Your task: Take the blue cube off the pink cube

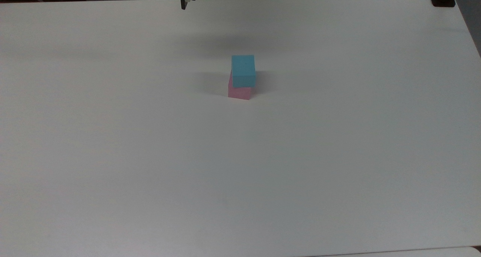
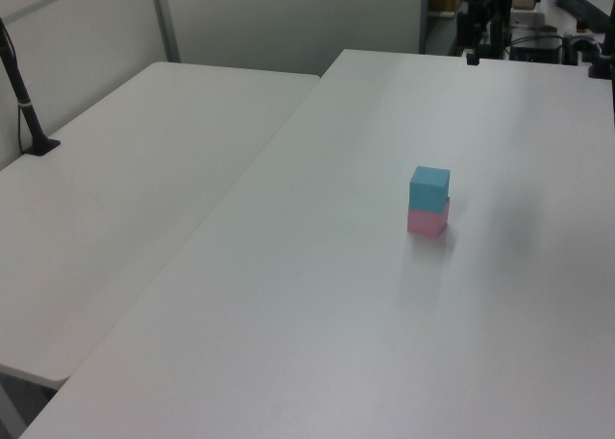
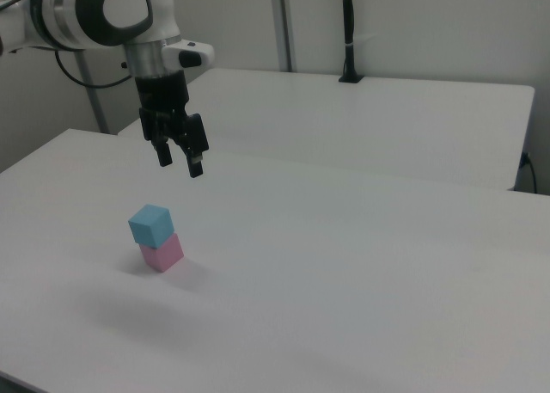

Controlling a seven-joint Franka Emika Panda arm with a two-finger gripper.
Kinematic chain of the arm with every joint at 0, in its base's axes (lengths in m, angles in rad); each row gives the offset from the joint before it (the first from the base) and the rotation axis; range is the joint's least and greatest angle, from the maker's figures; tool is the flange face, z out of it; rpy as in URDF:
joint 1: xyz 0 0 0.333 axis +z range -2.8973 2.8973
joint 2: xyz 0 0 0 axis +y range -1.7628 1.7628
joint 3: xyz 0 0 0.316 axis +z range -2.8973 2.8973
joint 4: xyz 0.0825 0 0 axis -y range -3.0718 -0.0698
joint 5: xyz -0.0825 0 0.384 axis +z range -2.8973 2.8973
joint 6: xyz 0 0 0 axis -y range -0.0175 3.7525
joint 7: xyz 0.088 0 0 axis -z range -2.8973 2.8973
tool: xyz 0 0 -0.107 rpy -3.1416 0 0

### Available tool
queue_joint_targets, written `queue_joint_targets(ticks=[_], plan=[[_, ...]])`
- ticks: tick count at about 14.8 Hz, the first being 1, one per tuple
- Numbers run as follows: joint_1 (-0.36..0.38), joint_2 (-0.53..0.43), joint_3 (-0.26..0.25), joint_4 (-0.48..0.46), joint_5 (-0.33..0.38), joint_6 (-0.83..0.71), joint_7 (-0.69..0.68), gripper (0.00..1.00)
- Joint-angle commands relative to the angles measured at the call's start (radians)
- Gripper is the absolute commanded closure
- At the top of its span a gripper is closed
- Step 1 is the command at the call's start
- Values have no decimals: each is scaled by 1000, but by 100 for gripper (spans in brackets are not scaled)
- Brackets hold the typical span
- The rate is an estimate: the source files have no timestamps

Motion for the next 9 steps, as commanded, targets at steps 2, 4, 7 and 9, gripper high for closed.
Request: queue_joint_targets(ticks=[2,4,7,9], plan=[[-5,15,0,31,-1,-4,-25,0],[-5,15,0,31,17,-2,-27,0],[-5,15,0,31,21,-1,-36,0],[-3,17,0,31,25,-1,-53,0]])
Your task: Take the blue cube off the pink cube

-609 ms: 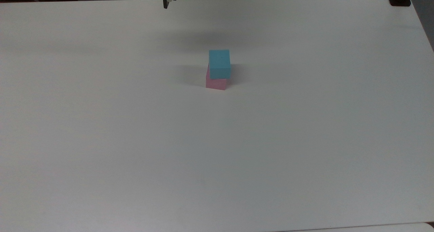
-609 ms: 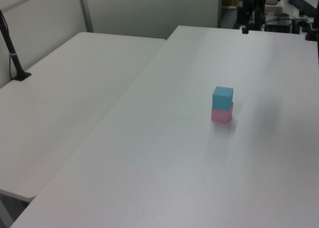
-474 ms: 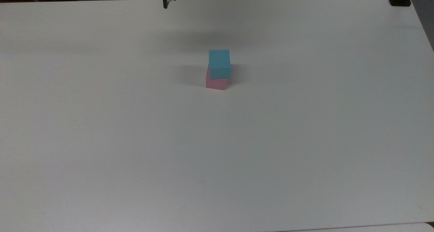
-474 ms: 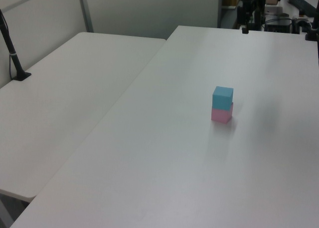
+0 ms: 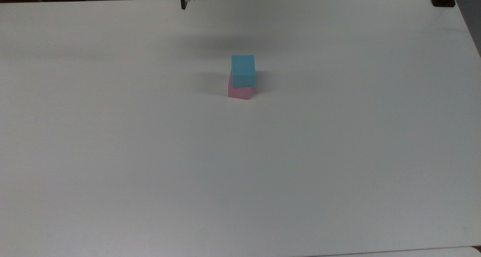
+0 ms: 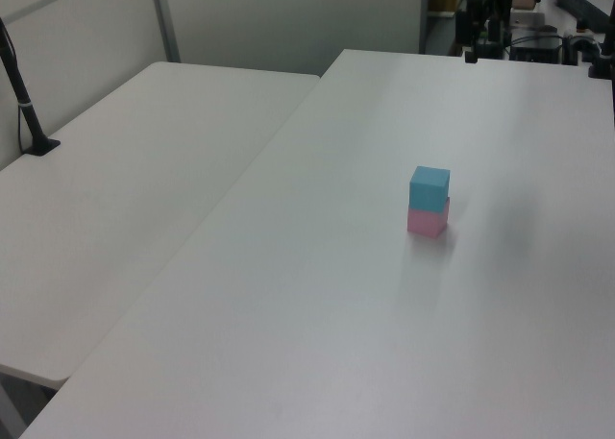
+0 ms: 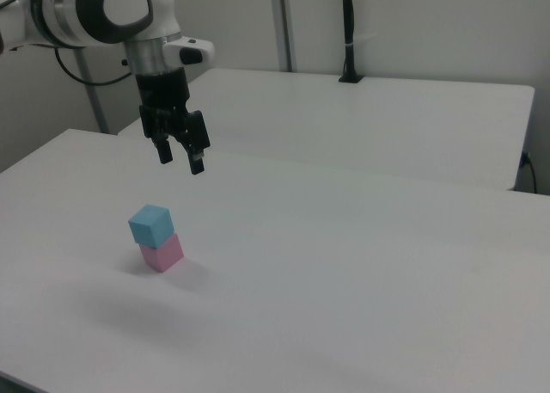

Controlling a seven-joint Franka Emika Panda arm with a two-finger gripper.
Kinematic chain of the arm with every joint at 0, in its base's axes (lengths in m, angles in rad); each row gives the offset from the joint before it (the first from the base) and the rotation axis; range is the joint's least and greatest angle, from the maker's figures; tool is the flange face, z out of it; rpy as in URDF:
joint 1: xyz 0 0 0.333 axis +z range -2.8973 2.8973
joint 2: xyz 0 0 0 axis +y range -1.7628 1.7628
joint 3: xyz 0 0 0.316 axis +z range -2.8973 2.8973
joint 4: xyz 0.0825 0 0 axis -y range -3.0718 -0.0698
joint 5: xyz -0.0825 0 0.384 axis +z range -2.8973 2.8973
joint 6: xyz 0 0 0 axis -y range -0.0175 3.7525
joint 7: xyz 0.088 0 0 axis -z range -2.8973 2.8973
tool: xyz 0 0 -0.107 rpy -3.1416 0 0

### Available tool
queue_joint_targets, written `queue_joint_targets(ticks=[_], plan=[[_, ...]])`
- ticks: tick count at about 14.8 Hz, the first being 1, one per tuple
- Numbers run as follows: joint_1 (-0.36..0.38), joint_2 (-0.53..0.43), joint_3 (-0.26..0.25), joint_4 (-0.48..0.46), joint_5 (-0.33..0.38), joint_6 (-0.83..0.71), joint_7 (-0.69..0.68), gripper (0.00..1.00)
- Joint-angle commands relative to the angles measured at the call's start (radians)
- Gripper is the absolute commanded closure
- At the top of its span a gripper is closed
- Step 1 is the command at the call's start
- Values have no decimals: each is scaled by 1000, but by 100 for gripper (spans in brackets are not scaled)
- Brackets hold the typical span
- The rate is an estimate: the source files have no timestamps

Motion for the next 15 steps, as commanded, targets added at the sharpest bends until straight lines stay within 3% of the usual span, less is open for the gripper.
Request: queue_joint_targets(ticks=[1,6,10,15], plan=[[2,11,0,15,33,-1,-38,0],[124,96,0,17,75,7,-29,0],[222,191,-1,11,116,120,17,0],[259,277,-1,-32,95,220,40,0]])
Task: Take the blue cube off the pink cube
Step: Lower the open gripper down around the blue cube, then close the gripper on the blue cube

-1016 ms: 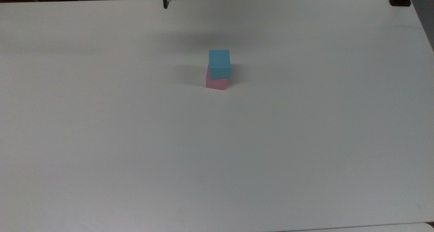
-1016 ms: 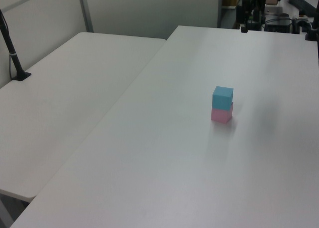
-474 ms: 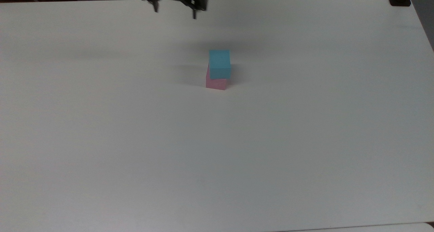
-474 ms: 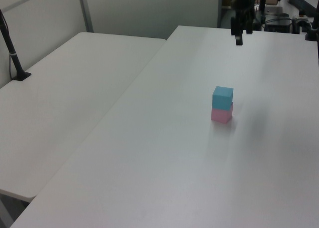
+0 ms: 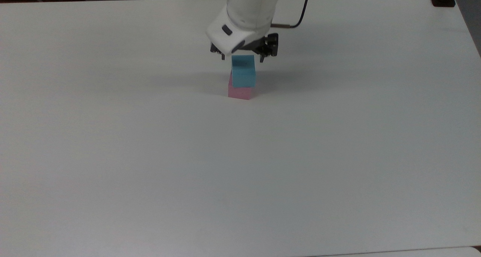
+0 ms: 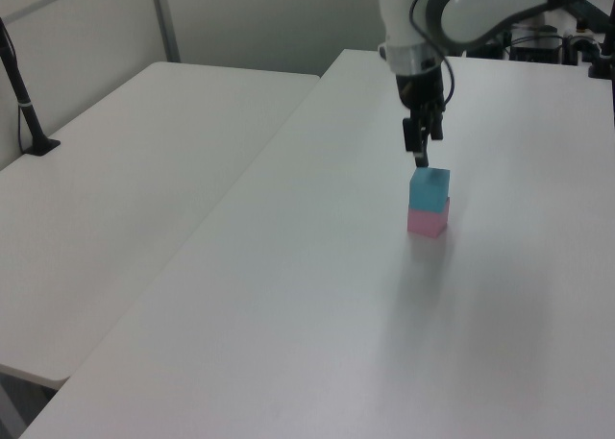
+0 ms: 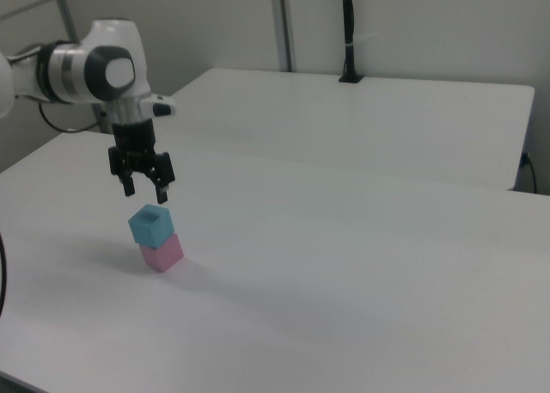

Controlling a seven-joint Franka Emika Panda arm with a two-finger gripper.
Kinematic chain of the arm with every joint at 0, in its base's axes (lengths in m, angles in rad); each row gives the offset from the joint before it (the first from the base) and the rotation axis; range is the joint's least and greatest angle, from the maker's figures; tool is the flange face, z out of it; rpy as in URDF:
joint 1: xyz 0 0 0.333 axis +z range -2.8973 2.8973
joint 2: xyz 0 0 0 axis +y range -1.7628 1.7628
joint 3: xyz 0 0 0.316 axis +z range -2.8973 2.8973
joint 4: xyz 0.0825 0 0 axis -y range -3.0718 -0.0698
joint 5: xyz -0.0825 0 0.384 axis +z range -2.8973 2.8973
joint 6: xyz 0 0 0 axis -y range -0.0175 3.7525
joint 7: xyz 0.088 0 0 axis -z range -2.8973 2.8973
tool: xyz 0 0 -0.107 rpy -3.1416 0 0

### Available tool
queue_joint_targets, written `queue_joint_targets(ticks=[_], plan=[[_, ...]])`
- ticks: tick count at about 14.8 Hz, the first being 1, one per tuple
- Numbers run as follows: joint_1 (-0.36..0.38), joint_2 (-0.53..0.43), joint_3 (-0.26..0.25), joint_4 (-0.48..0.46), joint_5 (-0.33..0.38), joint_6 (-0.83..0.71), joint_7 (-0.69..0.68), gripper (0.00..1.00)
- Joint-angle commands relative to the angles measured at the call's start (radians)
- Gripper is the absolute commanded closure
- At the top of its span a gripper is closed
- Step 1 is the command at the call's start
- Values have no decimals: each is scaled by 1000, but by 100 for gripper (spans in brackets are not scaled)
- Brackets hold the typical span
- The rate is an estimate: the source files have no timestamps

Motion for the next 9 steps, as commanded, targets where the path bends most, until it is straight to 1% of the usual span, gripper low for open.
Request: queue_joint_targets(ticks=[1,5,6,8,9], plan=[[15,18,-7,-44,-11,56,16,0],[19,40,2,-61,-30,82,15,0],[21,40,2,-66,-37,82,10,3],[19,38,2,-89,-48,82,-43,37],[12,35,2,-89,-48,76,-92,56]])
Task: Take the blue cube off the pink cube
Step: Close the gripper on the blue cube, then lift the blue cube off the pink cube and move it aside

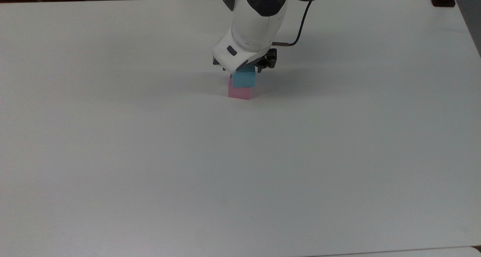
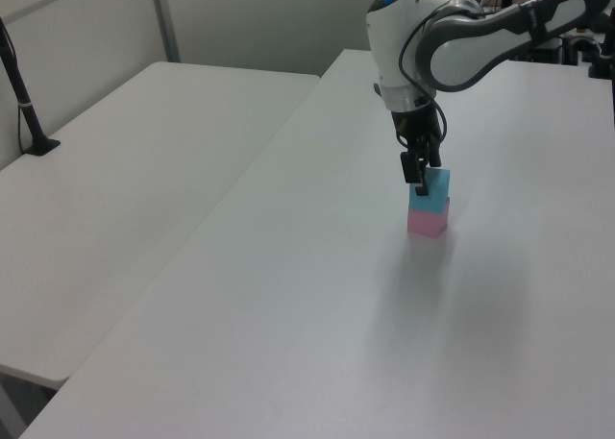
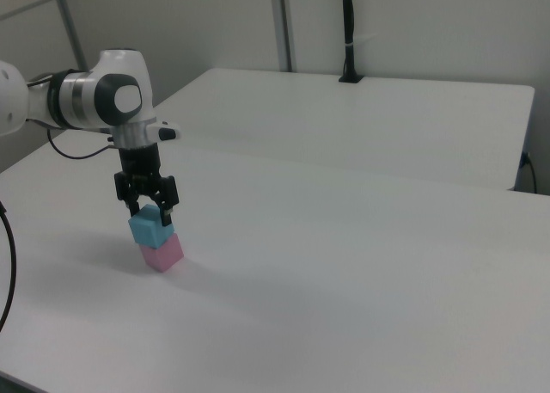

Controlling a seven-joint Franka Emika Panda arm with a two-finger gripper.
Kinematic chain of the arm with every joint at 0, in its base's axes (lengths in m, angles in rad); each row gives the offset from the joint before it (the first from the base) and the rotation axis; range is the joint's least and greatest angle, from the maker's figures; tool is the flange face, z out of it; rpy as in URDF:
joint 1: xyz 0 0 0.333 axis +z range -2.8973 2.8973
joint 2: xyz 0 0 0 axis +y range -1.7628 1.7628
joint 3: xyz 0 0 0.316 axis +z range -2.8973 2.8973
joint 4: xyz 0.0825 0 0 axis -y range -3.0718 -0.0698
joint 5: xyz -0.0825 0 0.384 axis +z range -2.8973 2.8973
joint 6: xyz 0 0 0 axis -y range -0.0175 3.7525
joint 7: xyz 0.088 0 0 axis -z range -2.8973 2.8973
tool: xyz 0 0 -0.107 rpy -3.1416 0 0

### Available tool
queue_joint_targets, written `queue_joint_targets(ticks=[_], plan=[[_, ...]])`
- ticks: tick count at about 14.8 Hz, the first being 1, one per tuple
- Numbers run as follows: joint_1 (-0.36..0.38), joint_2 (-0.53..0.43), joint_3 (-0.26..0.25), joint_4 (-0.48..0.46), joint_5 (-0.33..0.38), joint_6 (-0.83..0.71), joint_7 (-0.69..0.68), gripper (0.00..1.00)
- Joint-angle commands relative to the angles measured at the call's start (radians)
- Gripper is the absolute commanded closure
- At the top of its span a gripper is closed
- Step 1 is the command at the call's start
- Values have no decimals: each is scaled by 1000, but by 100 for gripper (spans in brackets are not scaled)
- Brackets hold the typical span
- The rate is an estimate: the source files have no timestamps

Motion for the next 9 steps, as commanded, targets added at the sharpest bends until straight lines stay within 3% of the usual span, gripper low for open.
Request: queue_joint_targets(ticks=[1,2,6,9], plan=[[-2,-21,-2,-37,-15,20,-110,71],[-22,-32,-2,-27,-4,18,-115,77],[-77,-38,-8,45,50,19,-120,77],[-152,58,-11,170,38,27,-126,75]])
